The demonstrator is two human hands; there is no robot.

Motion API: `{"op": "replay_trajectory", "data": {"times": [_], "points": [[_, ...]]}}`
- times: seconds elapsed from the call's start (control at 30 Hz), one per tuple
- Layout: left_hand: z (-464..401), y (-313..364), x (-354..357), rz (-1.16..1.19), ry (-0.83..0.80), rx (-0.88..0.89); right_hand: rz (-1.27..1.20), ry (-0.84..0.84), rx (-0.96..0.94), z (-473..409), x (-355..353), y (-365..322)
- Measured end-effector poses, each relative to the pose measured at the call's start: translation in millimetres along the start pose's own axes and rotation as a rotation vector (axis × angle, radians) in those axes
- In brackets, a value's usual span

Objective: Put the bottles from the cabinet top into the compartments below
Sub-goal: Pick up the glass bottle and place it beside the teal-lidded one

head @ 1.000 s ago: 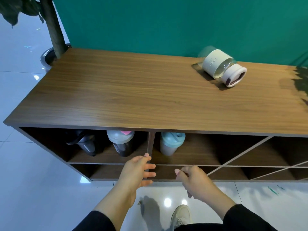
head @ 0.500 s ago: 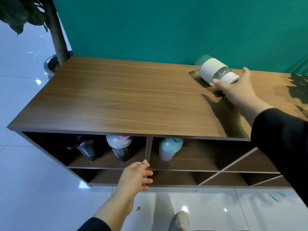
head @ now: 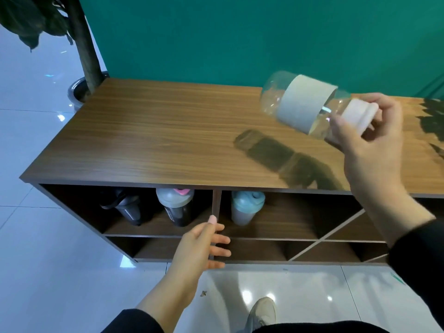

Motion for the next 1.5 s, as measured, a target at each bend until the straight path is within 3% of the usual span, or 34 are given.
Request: {"op": "replay_trajectory", "data": {"times": [0.07,0.17,0.27,0.33,0.5,0.57,0.67,0.77,0.87,1.17,1.5], "points": [[12.1,8.8,2.2,0.173,-0.04,0.002,0.024,-0.163,-0.061,39.7,-5.8,-20.4],[31.3,16.7,7.6,0.405,-0.227,-0.034,0.035,-0.458,0.032,90.7,-6.2,-26.3],[49.8,16.2,13.9,0.414,-0.407,-0.06,0.146,-0.612,0.078,134.1,1.8,-10.6],[54.4,5.7,17.9,0.396,-0.39,-0.115,0.106,-0.577,0.174,158.9,7.0,7.6],[47.4,-18.1,34.0,0.474,-0.255,-0.253,-0.381,-0.195,0.813,209.1,24.6,72.0],[40.7,-23.9,42.9,0.461,-0.24,-0.283,-0.464,-0.117,0.928,210.4,24.3,89.3],[29.3,-27.9,49.9,0.255,-0.236,-0.23,-0.363,-0.088,0.909,189.7,15.4,99.5],[19.4,-34.7,48.1,0.017,-0.194,-0.232,-0.036,-0.099,0.733,153.6,4.2,115.6],[16.2,-38.9,52.5,-0.102,-0.21,-0.233,0.121,-0.123,0.651,119.1,-1.4,141.0],[5.9,-41.5,51.5,-0.203,-0.243,-0.21,0.069,-0.067,0.751,72.3,2.9,209.5],[-2.5,-46.6,53.5,-0.278,-0.25,-0.247,0.153,-0.18,0.794,62.0,4.7,231.7]]}}
Point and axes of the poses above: each hand's wrist, its own z-axis away from the middle knuckle, its own x-axis out of the palm, y = z × x, the point moved 5 cm from there along -z, towards the middle knuckle, and after that the axes turned 12 degrees about x, right-handed, at the moved point
